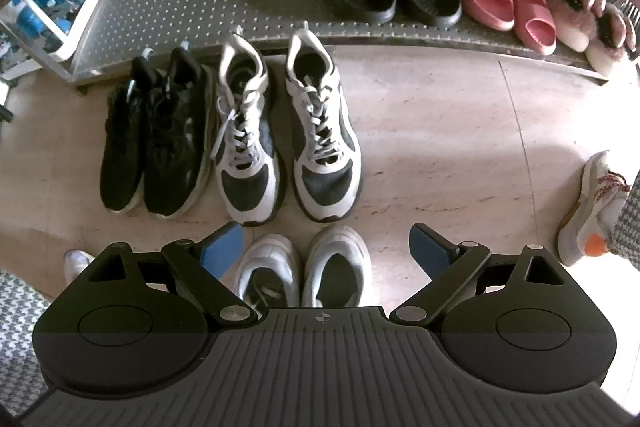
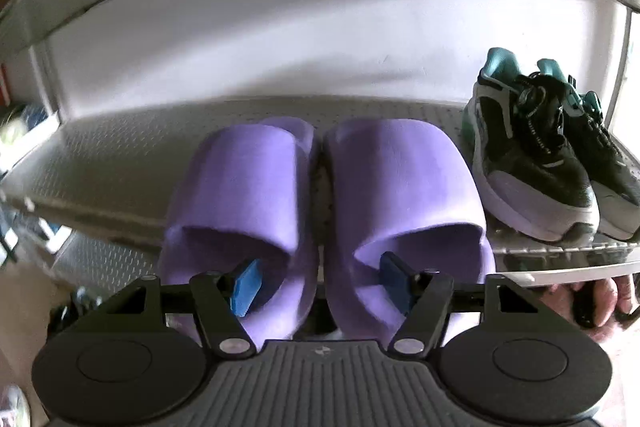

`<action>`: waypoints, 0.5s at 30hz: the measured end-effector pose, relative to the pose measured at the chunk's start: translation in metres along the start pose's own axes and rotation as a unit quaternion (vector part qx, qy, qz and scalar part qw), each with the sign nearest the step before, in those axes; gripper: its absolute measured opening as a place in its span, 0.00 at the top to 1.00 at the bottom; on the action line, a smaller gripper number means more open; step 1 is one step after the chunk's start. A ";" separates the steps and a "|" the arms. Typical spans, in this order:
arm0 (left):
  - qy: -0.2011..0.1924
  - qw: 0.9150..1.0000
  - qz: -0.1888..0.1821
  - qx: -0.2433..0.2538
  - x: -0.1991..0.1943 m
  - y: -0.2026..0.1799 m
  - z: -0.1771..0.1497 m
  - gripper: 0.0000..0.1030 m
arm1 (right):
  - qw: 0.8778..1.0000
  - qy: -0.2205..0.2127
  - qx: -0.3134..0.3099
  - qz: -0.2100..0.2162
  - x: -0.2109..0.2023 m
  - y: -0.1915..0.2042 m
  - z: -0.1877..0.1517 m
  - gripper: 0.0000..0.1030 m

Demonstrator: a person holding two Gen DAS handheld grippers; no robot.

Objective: Organize scattered shoes
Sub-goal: 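Push the purple slides into place on the shelf with the right gripper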

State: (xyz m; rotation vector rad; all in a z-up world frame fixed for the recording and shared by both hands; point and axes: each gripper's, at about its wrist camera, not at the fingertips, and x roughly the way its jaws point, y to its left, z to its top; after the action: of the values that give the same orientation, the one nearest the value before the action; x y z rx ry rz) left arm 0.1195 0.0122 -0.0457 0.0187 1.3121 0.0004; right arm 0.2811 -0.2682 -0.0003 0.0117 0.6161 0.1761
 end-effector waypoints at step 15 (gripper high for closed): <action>0.013 1.000 0.000 0.000 0.006 0.001 0.000 0.09 | 0.985 -0.074 0.064 -0.144 0.046 0.030 0.017 0.65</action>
State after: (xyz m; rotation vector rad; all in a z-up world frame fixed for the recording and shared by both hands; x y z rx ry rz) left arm 0.1209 0.0129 -0.0512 0.0184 1.3372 0.0002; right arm 0.3226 -0.2305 -0.0109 0.0582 0.4725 -0.1447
